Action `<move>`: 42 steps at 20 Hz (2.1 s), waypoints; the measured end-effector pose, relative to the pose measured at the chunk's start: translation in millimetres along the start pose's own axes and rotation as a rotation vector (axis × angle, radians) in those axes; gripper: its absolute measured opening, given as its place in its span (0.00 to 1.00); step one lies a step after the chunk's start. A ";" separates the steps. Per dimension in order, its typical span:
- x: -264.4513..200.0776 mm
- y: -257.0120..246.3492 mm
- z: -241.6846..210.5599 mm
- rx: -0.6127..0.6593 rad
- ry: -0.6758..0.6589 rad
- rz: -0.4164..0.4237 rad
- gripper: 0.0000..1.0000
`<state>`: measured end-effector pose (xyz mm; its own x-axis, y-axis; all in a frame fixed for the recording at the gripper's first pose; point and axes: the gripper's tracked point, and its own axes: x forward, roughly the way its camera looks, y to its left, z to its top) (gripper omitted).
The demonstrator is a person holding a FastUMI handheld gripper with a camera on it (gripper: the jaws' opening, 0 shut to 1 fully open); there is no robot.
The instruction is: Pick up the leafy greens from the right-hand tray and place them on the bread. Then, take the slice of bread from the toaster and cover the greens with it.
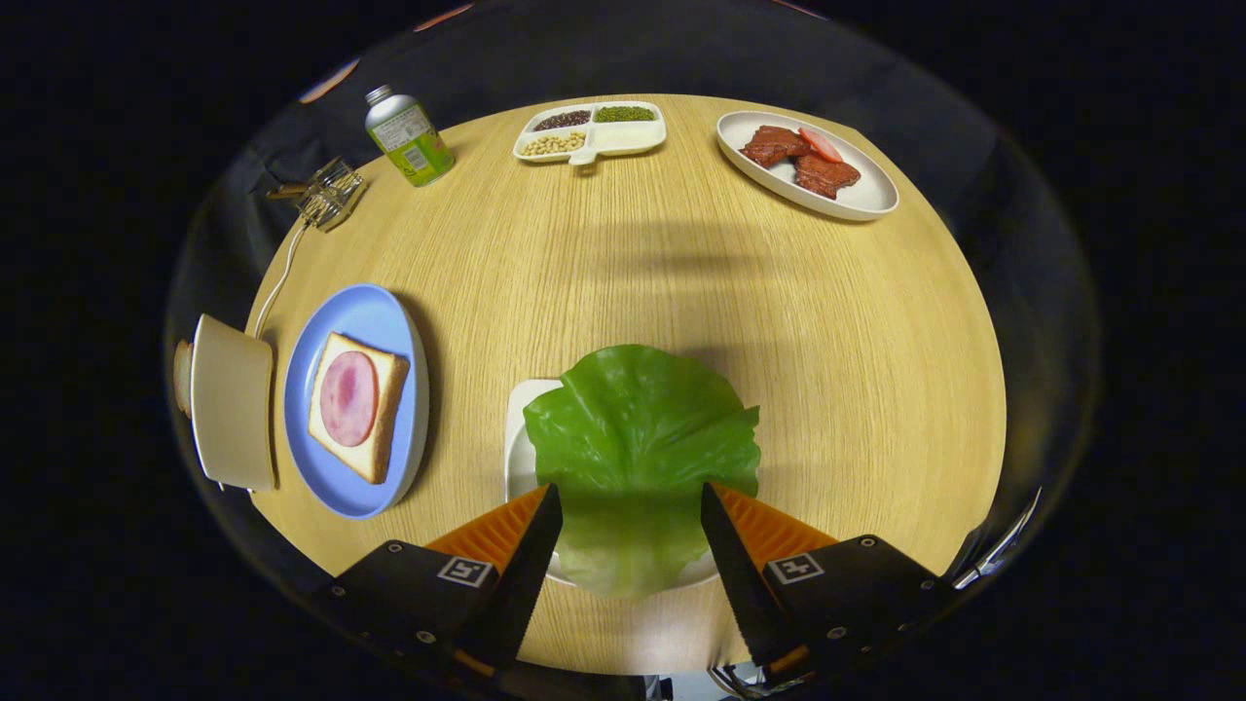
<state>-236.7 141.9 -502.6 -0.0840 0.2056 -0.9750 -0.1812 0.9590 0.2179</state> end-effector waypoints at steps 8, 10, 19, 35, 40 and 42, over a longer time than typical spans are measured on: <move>12.3 -4.4 -1.4 0.011 0.030 -0.043 0.80; 13.6 -6.2 -2.1 0.031 0.037 -0.049 0.72; 10.5 -5.2 -2.7 0.075 0.007 -0.031 0.07; -65.0 82.4 35.4 0.051 -0.093 0.132 0.03; -57.0 121.6 45.3 -0.002 -0.085 0.153 0.03; -52.4 136.7 49.4 -0.023 -0.078 0.156 0.04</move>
<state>-208.7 271.9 -423.9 -0.0367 0.3670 -0.9295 -0.1946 0.9097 0.3669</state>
